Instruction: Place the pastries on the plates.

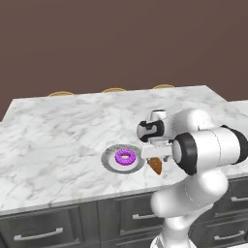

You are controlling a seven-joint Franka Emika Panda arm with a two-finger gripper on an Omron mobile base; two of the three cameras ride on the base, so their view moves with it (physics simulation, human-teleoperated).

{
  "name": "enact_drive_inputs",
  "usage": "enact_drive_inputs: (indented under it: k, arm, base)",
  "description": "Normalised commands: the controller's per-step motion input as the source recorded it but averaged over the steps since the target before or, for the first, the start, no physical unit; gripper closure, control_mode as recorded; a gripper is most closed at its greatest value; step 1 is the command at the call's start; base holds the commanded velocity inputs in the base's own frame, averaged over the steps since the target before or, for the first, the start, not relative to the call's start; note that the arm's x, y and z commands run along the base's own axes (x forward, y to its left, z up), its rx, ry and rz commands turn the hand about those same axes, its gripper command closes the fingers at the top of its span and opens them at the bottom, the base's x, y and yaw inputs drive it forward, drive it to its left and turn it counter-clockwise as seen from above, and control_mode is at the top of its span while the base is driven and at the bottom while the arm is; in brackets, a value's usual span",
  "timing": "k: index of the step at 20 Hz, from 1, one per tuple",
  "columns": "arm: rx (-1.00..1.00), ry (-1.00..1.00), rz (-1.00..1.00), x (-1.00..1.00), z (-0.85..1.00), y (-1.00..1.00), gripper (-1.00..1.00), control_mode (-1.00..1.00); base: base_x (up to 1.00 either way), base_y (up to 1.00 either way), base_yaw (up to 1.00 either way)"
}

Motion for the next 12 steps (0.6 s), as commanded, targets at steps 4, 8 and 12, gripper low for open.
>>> enact_drive_inputs:
  k: [4,8,12]
  arm:
    - [0.00,0.00,0.00,0.02,-0.48,0.00,-1.00,-1.00]
    - [0.00,0.02,0.00,0.00,-0.59,0.00,-1.00,-1.00]
    - [0.00,0.00,0.00,-0.03,-0.51,0.00,1.00,-1.00]
  base:
    - [0.00,0.00,0.00]
    - [0.00,0.00,0.00]
    - [0.00,0.00,0.00]
